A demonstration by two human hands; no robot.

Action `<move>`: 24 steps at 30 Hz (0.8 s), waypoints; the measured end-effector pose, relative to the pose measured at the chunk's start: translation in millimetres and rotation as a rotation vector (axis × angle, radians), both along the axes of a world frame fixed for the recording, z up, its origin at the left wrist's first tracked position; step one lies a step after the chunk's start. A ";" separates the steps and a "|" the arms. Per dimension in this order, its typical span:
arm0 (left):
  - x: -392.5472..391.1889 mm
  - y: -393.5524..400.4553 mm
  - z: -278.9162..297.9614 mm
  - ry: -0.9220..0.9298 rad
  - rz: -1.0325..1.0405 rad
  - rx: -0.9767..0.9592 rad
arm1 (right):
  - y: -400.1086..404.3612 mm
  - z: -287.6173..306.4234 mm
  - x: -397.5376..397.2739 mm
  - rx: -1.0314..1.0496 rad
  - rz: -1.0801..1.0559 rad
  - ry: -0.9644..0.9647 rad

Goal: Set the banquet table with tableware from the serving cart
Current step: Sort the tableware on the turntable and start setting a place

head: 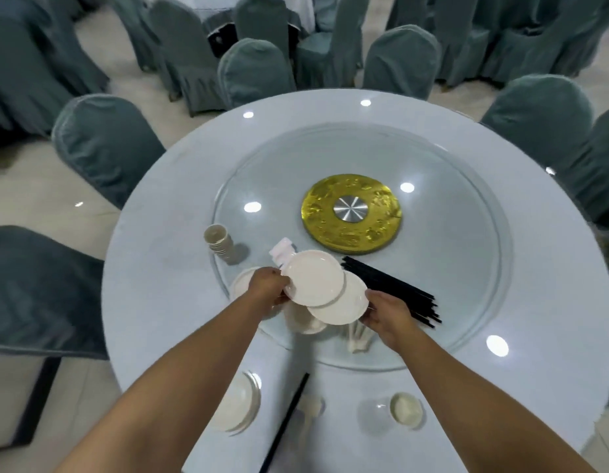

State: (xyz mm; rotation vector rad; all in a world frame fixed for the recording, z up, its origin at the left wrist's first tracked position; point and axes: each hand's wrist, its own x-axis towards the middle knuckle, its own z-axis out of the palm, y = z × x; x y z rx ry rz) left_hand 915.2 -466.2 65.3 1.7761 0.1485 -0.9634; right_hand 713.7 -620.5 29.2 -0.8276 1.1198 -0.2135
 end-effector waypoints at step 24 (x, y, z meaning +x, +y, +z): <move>67.2 60.8 -39.3 -0.498 -0.260 0.623 | -17.8 -23.0 -18.1 -0.138 -0.370 0.251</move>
